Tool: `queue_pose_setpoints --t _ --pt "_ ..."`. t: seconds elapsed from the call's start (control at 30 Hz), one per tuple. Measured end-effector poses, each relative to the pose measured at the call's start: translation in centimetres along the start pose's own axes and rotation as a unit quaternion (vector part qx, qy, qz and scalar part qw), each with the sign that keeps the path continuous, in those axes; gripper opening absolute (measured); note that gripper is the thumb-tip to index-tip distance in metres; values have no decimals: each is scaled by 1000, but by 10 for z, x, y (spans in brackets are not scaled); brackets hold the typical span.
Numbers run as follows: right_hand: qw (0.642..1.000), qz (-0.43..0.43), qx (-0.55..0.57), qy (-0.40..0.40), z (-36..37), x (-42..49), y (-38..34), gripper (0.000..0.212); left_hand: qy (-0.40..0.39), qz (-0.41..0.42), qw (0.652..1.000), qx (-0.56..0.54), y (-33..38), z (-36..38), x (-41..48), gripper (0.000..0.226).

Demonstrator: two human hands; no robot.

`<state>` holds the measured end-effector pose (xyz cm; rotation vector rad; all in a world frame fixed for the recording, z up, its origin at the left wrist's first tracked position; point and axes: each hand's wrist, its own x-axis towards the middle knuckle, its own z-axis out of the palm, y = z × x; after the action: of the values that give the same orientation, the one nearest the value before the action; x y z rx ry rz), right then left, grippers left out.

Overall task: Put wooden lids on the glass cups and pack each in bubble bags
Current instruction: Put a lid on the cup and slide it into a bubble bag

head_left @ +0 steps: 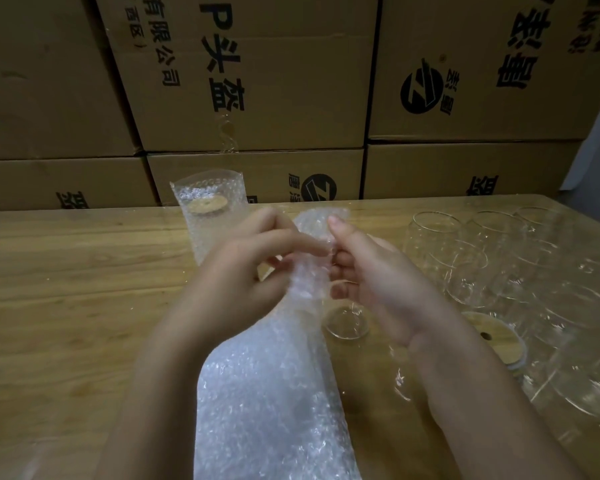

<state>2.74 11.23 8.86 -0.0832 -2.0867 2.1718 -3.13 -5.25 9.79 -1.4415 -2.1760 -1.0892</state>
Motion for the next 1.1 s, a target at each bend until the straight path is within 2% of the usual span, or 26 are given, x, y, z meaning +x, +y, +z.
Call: queue_pose_setpoints --t 0.07,0.17,0.33,0.5,0.67,0.83,0.97,1.1 --pt "999 -21 -25 21 -1 0 2 27 -42 -56 996 -55 2 3 -1 40" --pt "992 -55 -86 70 -3 1 3 18 -17 -140 980 -142 4 8 0 10" --pt "986 -85 -122 71 -5 -2 1 7 -9 -153 986 -71 11 11 2 41" --pt "964 -148 -201 90 -1 -4 0 15 52 -247 967 -41 17 19 7 53" --pt "957 -179 -214 76 2 -6 -1 26 82 -284 954 -53 19 20 10 24" --pt "962 -163 -201 86 -2 -7 -4 23 115 -313 940 -73 15 16 10 14" --pt "945 -181 -211 174 -12 -6 -5 21 186 -309 933 16 11 4 5 22" --pt "885 -196 -338 251 -14 -7 -4 21 287 -258 900 202 18 2 2 22"
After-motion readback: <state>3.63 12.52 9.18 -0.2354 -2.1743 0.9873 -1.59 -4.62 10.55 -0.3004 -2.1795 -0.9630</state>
